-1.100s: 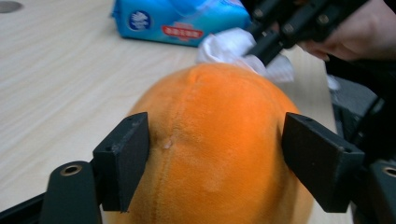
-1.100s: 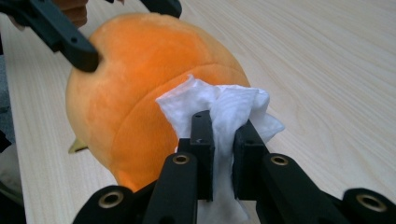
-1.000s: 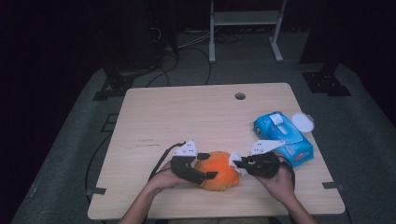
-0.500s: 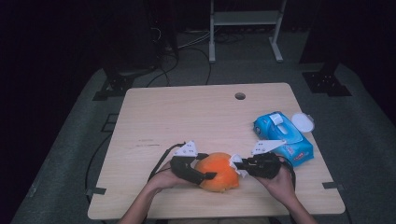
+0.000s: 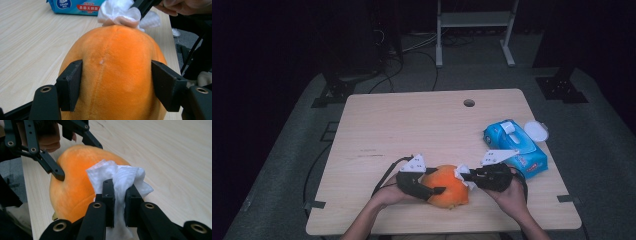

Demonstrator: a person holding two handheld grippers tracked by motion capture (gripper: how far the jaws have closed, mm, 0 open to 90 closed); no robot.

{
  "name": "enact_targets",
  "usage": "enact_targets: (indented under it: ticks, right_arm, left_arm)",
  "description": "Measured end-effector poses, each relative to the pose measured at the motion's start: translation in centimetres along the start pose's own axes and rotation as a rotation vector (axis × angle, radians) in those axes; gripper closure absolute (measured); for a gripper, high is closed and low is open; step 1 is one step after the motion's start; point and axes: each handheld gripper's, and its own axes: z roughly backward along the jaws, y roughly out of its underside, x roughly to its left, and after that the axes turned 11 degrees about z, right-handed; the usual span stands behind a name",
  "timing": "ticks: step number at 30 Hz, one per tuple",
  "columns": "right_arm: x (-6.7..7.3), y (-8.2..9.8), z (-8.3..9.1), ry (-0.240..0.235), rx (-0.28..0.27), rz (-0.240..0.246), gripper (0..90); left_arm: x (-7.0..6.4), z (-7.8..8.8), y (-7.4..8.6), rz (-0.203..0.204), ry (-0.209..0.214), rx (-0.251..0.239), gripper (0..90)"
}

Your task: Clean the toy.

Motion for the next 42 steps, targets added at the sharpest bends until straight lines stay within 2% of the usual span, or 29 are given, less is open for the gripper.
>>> enact_targets:
  ticks: [5,8,11,15,16,18,21,25,27,30,33,35,37,39,40,42]
  right_arm:
    - [-0.7,1.4,-0.1,-0.004,0.06,-0.05,80.4]
    - [-0.8,1.9,-0.1,-0.004,0.074,-0.066,80.3]
    - [-0.4,1.1,0.2,0.014,0.059,-0.039,80.3]
    - [0.6,-0.6,0.6,0.004,-0.014,0.01,80.3]
    - [0.8,-0.8,0.6,0.001,-0.012,0.021,80.3]
    - [0.9,-0.7,0.3,0.004,0.005,0.033,80.3]
    - [0.4,-0.1,0.4,-0.008,0.019,0.005,80.3]
    - [0.3,0.4,0.7,0.01,0.038,-0.008,80.2]
    - [0.6,0.1,0.8,0.026,0.039,0.011,80.2]
    - [1.2,-0.9,0.8,0.018,0.0,0.041,80.2]
    - [1.7,-1.2,0.5,0.019,0.019,0.073,80.3]
    - [1.6,-1.0,0.4,-0.003,0.022,0.064,80.3]
    - [1.5,-0.7,0.5,-0.019,0.027,0.068,80.3]
    - [1.5,-0.5,0.7,-0.026,0.035,0.062,80.3]
    - [1.4,-0.4,0.8,-0.025,0.036,0.059,80.2]
    - [1.2,-0.1,0.9,-0.027,0.039,0.051,80.2]
  left_arm:
    - [0.3,0.1,0.1,0.025,0.005,-0.011,30.4]
    - [0.3,0.1,0.0,0.027,0.0,-0.012,30.4]
    - [-0.2,-0.1,-0.2,0.019,-0.009,-0.012,30.3]
    - [-1.4,-0.6,-0.6,-0.033,-0.033,0.002,30.1]
    - [-1.6,-0.7,-0.7,-0.045,-0.039,0.005,30.1]
    - [-1.6,-0.6,-0.7,-0.044,-0.038,0.008,30.2]
    - [-1.7,-0.7,-0.7,-0.045,-0.039,0.005,30.2]
    - [-1.8,-0.7,-0.7,-0.049,-0.039,0.005,29.8]
    - [-1.9,-0.9,-0.9,-0.055,-0.049,0.003,29.7]
    - [-2.4,-1.1,-1.0,-0.075,-0.057,0.006,29.3]
    - [-2.3,-0.9,-1.0,-0.088,-0.045,0.003,26.5]
    - [-1.9,-0.5,-1.2,-0.068,-0.019,-0.026,22.5]
    - [-1.5,-0.2,-1.2,-0.027,-0.002,-0.049,18.6]
    - [-1.0,-0.2,-1.0,-0.006,-0.002,-0.037,14.4]
    - [-0.7,-0.3,-0.8,0.014,0.011,-0.04,13.4]
    - [-0.5,-0.4,-0.6,0.021,0.034,-0.031,13.4]
